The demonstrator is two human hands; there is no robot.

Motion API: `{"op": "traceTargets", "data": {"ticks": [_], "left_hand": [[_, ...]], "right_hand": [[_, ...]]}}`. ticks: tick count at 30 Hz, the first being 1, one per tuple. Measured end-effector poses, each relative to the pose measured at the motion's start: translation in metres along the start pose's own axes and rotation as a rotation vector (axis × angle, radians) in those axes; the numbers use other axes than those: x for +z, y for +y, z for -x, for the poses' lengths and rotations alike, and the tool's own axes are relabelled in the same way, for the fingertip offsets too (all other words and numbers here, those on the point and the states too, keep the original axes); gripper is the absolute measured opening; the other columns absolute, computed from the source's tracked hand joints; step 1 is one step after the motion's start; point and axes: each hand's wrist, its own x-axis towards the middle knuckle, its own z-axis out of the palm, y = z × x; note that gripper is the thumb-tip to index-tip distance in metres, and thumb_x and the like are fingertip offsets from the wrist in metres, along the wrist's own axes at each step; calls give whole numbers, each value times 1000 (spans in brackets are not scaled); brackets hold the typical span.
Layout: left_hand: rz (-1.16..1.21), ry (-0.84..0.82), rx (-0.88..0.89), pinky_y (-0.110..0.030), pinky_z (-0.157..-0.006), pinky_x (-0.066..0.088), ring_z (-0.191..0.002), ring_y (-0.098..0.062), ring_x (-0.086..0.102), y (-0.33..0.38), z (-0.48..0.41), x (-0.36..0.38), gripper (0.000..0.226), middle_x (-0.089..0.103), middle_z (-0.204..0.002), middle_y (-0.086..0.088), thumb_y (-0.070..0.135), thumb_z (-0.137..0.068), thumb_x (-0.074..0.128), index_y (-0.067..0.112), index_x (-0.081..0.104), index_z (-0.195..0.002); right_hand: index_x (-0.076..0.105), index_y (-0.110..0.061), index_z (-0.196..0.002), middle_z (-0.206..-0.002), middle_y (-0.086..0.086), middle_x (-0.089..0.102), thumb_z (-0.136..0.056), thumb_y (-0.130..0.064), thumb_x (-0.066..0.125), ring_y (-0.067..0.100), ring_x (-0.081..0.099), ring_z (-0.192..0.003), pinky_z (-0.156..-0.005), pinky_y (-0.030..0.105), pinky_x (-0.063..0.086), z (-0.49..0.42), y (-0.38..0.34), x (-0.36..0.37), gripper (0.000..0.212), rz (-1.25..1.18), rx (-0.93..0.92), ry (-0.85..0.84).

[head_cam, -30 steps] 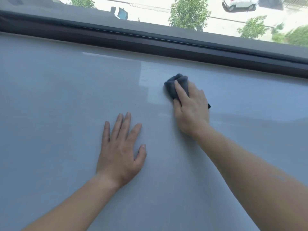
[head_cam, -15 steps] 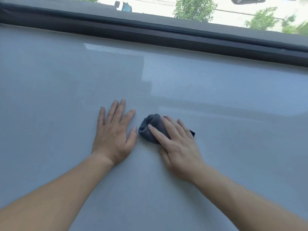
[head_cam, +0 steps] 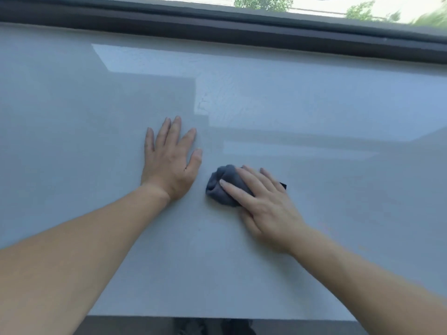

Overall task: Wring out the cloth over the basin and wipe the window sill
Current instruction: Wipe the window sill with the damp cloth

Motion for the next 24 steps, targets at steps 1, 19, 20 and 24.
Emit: {"op": "traceTargets", "data": {"ticks": [1, 19, 20, 24], "left_hand": [[10, -12, 15, -49, -121, -8, -153, -20, 5, -1, 1, -1, 72, 15, -165, -7, 53, -89, 16, 21, 36, -151], [-27, -16, 161, -47, -123, 4, -150, -22, 19, -20, 116, -2, 57, 28, -161, -9, 37, -90, 34, 19, 48, -142], [-30, -15, 164, -47, -123, 5, -150, -22, 20, -20, 116, -2, 58, 28, -161, -8, 37, -90, 34, 19, 48, -143], [-19, -18, 157, -47, -123, 4, -150, -22, 19, -21, 118, -3, 58, 28, -161, -8, 38, -90, 32, 20, 47, -143]], "right_hand": [[36, -36, -150, -159, 5, 30, -90, -25, 48, 28, 26, -147, -122, 47, 15, -10, 7, -2, 62, -4, 102, 33], [35, -32, -151, -161, 7, 26, -92, -24, 48, 29, 20, -149, -123, 48, 10, 56, -95, 27, 61, -53, 366, 134], [36, -31, -151, -161, 8, 27, -92, -25, 48, 29, 21, -149, -122, 49, 13, 69, -110, 31, 61, -47, 286, 108], [37, -33, -150, -160, 7, 30, -90, -24, 50, 27, 22, -150, -121, 48, 18, 111, -123, 33, 62, -12, -8, -25]]}}
